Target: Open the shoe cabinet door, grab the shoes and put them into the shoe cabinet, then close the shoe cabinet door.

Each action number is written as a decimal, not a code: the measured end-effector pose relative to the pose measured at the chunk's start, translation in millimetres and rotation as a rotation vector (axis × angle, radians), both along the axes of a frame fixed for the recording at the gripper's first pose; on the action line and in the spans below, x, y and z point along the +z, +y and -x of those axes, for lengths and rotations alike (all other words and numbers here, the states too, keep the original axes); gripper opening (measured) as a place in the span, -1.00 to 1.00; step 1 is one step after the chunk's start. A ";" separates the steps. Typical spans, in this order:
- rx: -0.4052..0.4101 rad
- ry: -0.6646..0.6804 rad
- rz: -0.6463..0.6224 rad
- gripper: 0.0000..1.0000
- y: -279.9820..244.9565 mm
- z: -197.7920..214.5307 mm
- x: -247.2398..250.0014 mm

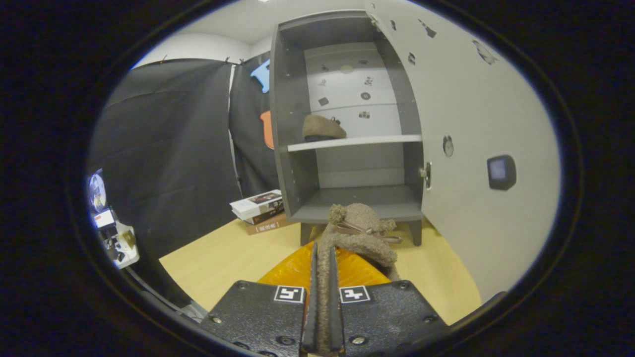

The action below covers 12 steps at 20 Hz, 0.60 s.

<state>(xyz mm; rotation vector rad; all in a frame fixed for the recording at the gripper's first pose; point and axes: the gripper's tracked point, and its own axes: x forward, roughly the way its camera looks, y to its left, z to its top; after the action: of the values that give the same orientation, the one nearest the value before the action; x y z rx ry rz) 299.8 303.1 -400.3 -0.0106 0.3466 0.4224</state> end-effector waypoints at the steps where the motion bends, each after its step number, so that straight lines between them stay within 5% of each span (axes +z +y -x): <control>1: -0.002 -0.025 -0.006 -0.74 1.5 -1.0 15.8; 12: -0.019 -0.212 0.028 -0.74 37.1 -35.2 170.2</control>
<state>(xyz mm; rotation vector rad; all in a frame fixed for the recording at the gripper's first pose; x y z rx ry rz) 335.0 340.2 -230.2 -0.0793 0.1435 0.3936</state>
